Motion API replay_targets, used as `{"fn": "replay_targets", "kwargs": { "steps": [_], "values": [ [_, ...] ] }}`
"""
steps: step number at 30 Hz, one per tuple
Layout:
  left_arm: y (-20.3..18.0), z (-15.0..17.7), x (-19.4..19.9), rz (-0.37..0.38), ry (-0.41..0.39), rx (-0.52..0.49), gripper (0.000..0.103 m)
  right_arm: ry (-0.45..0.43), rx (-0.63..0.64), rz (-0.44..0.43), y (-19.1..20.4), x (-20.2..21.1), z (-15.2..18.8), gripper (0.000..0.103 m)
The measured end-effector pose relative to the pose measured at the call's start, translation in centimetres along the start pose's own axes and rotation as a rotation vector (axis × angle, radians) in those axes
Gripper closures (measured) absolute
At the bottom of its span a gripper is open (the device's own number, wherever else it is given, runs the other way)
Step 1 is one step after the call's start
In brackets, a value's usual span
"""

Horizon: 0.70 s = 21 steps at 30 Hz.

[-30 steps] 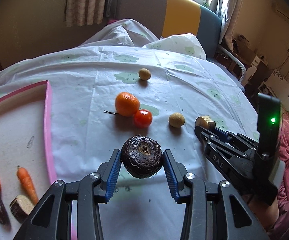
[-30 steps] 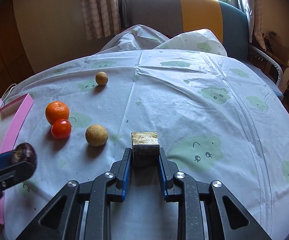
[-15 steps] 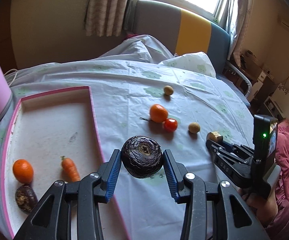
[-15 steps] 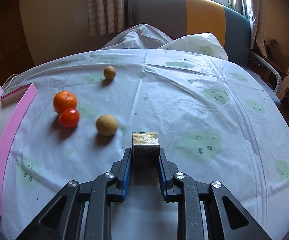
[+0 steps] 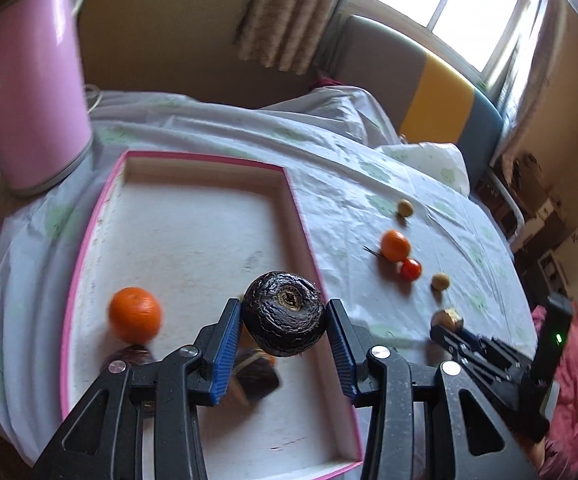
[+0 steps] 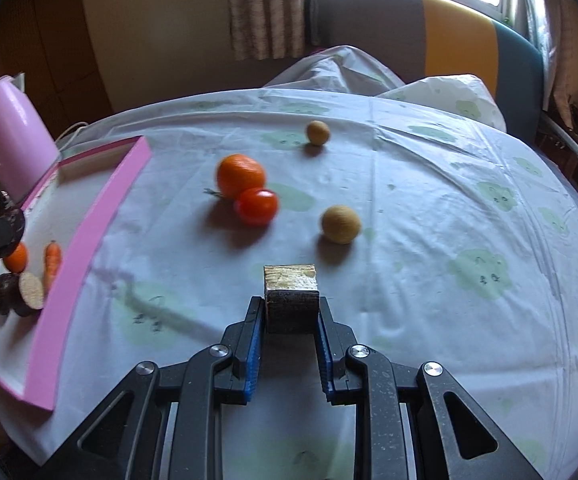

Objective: Organize fruits
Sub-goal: 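Carry the dark root and slice into the tray and open both grippers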

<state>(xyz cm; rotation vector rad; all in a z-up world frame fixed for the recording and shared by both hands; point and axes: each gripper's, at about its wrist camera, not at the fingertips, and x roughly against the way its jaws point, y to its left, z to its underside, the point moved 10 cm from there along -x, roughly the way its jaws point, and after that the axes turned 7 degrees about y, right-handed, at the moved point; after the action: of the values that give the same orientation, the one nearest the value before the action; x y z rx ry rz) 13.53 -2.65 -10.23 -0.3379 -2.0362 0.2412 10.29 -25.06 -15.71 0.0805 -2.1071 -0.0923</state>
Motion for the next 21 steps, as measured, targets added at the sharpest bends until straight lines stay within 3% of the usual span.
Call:
{"fn": "replay_targets", "kwargs": {
  "steps": [2, 4, 5, 6, 7, 11, 16, 21],
  "values": [
    [1.8, -0.5, 0.2, -0.001, -0.001, 0.047, 0.06, -0.004, 0.007, -0.024, 0.8, 0.4, -0.1, 0.079],
    [3.2, -0.9, 0.3, -0.016, -0.001, 0.066, 0.06, -0.024, 0.033, -0.116, 3.8, 1.8, -0.5, 0.079],
    [3.7, -1.1, 0.3, -0.022, -0.003, 0.075, 0.06, -0.024, 0.033, -0.116, 3.8, 1.8, -0.5, 0.079],
    [4.2, -1.3, 0.3, -0.028, -0.004, 0.08, 0.06, -0.028, 0.063, -0.187, 6.2, 2.7, -0.7, 0.079],
    [4.4, -1.4, 0.1, -0.028, -0.001, 0.08, 0.06, -0.028, 0.063, -0.187, 6.2, 2.7, -0.7, 0.079],
    [5.0, -1.8, -0.8, -0.025, 0.012, 0.092, 0.06, -0.028, 0.228, -0.317, 13.6, 4.6, -0.1, 0.079],
    [5.5, -1.7, -2.3, -0.026, 0.049, 0.097, 0.06, 0.026, 0.394, -0.369, 18.9, 4.4, 2.4, 0.079],
    [4.7, -1.4, -3.1, -0.033, 0.056, 0.068, 0.06, 0.088, 0.447, -0.377, 20.8, 2.9, 3.9, 0.079]
  ]
}}
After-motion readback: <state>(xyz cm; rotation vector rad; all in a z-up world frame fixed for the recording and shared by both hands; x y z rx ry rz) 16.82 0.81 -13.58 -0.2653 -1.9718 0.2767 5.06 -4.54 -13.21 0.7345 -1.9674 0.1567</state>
